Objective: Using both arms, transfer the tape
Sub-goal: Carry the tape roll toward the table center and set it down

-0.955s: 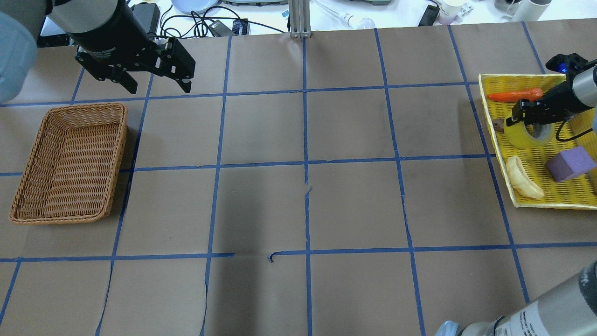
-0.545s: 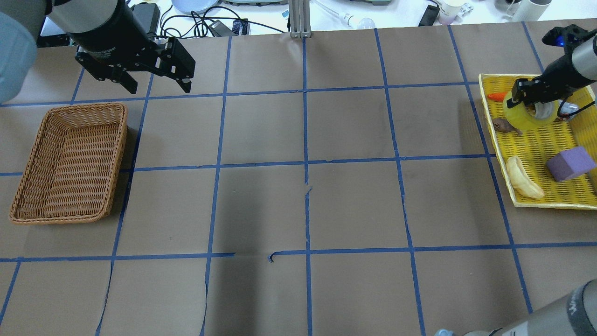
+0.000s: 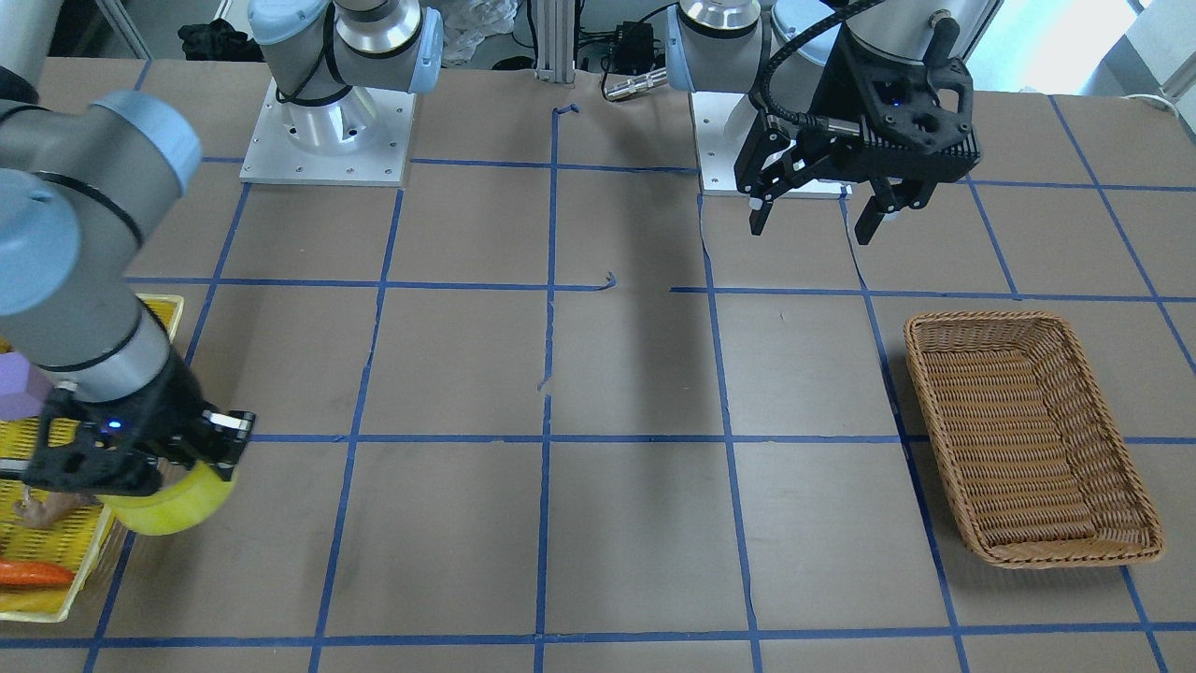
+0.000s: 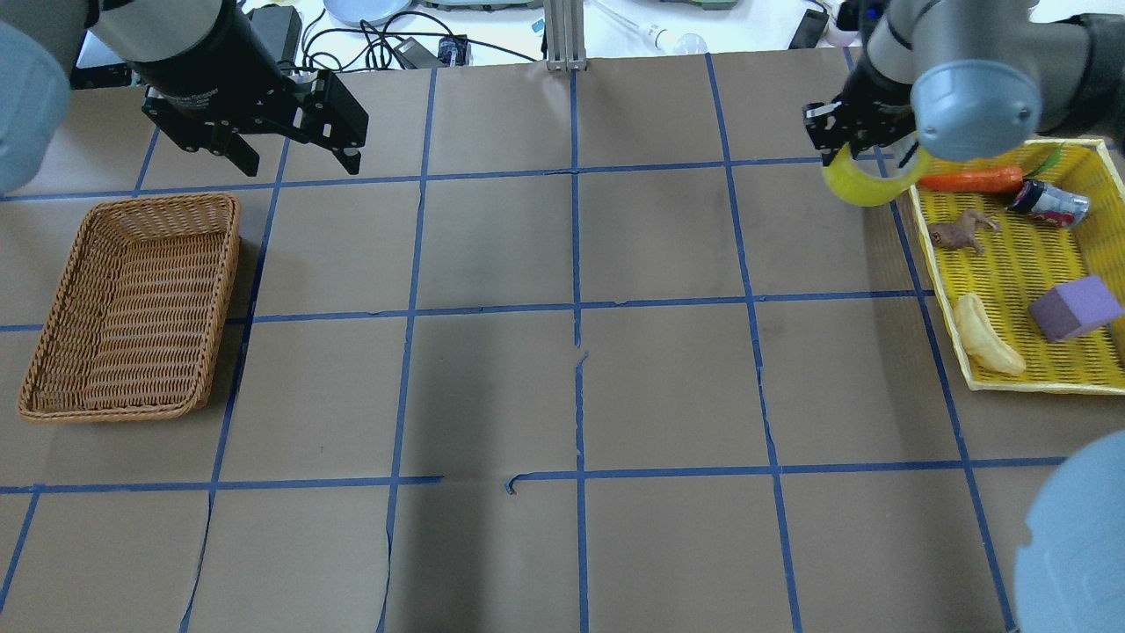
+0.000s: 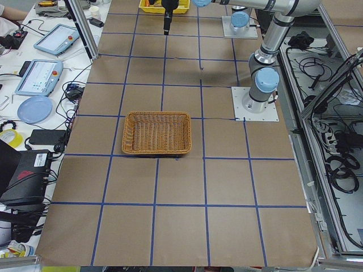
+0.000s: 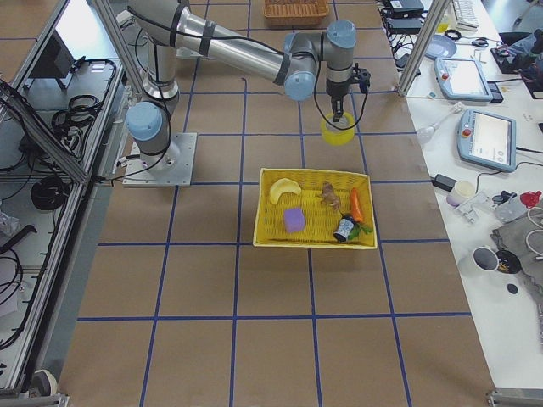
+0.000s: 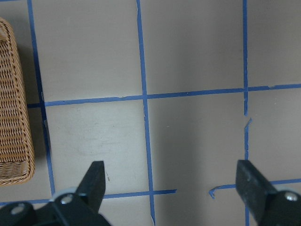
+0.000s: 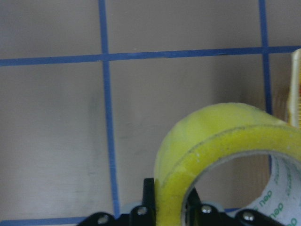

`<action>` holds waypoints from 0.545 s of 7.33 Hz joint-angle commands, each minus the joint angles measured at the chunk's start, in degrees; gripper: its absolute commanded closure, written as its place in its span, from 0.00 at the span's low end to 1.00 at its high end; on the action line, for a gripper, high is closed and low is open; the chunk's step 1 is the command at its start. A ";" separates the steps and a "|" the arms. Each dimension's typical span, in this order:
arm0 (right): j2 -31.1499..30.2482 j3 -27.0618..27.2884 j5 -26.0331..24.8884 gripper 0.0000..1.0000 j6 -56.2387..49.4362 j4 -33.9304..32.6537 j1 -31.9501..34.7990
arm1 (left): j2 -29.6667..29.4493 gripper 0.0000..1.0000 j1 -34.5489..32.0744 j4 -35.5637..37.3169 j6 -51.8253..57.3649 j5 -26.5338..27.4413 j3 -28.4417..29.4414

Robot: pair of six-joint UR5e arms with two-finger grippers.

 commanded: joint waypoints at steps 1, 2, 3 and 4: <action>6.61 -4.08 2.99 0.97 16.66 -0.51 13.40 | 0.04 0.00 0.12 0.00 0.09 0.05 0.00; 9.25 -4.79 5.02 0.98 19.68 -1.56 17.03 | 0.04 0.00 0.04 0.00 0.17 0.14 0.00; 11.02 -4.97 12.34 1.00 19.53 -4.19 17.59 | 0.04 0.00 0.12 0.09 0.18 0.14 0.00; 12.69 -5.67 14.25 1.00 19.53 -8.82 17.59 | 0.04 0.00 0.12 0.00 0.35 0.31 0.00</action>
